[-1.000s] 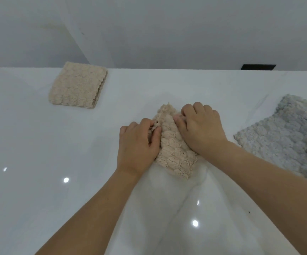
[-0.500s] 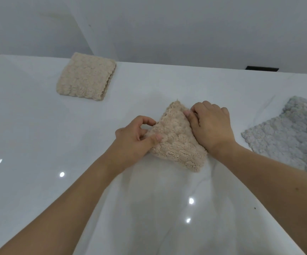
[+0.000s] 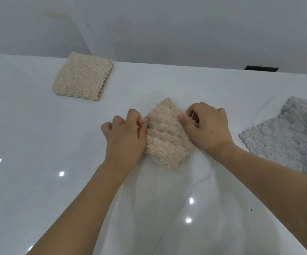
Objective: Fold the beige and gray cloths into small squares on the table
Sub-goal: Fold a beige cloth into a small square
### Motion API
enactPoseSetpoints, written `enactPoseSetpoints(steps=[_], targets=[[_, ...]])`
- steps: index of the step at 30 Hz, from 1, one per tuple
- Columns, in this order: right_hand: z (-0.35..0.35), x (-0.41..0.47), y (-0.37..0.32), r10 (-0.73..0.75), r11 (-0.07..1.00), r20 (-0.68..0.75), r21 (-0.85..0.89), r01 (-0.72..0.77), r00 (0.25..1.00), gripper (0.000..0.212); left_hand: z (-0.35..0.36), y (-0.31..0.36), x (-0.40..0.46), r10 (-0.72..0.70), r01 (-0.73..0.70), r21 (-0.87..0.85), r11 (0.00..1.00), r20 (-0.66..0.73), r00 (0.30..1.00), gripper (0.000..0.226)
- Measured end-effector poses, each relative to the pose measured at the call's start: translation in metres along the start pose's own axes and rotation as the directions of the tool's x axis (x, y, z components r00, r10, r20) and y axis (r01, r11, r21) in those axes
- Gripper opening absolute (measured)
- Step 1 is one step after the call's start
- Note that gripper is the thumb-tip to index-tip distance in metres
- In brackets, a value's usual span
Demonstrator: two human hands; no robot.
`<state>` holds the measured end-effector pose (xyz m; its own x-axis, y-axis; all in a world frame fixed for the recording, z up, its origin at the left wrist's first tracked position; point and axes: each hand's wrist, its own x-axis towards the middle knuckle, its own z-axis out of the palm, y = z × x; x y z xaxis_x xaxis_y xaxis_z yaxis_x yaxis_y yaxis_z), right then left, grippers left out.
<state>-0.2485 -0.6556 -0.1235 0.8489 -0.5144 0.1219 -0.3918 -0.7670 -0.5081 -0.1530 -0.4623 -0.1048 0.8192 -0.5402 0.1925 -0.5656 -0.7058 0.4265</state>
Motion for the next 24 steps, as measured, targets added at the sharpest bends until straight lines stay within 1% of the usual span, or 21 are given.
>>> enactPoseSetpoints(steps=[2,4,6,8,10,12,13,15,16,18,20,22,24], targets=[[0.0,0.0,0.001,-0.017,1.0,0.009,-0.017,0.017,1.0,0.031,-0.001,-0.006,-0.007,-0.021,0.018,-0.072,0.997,-0.037,0.999,0.01],[-0.001,0.0,0.001,-0.038,0.998,0.011,-0.054,0.039,0.999,0.031,-0.001,-0.007,-0.013,-0.043,0.041,-0.114,0.993,-0.022,0.999,0.007],[-0.002,0.001,0.002,-0.043,0.995,0.013,-0.088,0.044,0.999,0.031,-0.002,-0.006,-0.018,-0.032,0.03,-0.043,0.999,-0.028,0.999,0.005],[-0.001,0.001,0.002,-0.041,0.995,0.016,-0.086,0.042,0.999,0.031,-0.007,-0.001,-0.025,0.056,-0.055,0.021,0.998,-0.071,0.996,0.005],[0.0,0.0,0.002,-0.039,0.995,0.018,-0.087,0.04,0.999,0.032,-0.012,0.01,-0.037,0.208,-0.209,-0.008,0.978,-0.072,0.976,0.008],[0.001,0.0,0.001,-0.038,0.994,0.021,-0.102,0.04,0.999,0.032,-0.01,0.023,-0.05,0.323,-0.324,0.0,0.946,-0.027,0.946,0.022],[0.001,0.0,0.0,-0.038,0.993,0.021,-0.112,0.04,0.999,0.031,-0.006,0.029,-0.055,0.341,-0.341,0.022,0.94,0.004,0.94,0.03],[0.001,0.0,0.0,-0.043,0.991,0.018,-0.125,0.045,0.999,0.031,0.003,0.036,-0.062,0.292,-0.295,0.06,0.954,0.059,0.955,0.042],[0.001,0.0,-0.001,-0.046,0.99,0.014,-0.129,0.048,0.999,0.031,0.006,0.036,-0.063,0.25,-0.255,0.069,0.964,0.072,0.965,0.043],[0.002,0.0,0.0,-0.05,0.989,0.009,-0.14,0.051,0.999,0.031,0.009,0.035,-0.065,0.206,-0.209,0.061,0.976,0.052,0.977,0.036],[0.002,-0.001,0.0,-0.056,0.986,0.0,-0.159,0.056,0.998,0.032,0.01,0.034,-0.065,0.212,-0.213,0.032,0.977,0.005,0.977,0.028],[0.003,-0.001,0.001,-0.061,0.982,-0.005,-0.177,0.059,0.998,0.032,0.009,0.036,-0.065,0.217,-0.217,0.019,0.976,-0.022,0.976,0.026],[0.004,-0.001,0.001,-0.061,0.98,-0.005,-0.188,0.059,0.998,0.033,0.01,0.037,-0.064,0.195,-0.194,0.052,0.98,-0.021,0.98,0.026]])
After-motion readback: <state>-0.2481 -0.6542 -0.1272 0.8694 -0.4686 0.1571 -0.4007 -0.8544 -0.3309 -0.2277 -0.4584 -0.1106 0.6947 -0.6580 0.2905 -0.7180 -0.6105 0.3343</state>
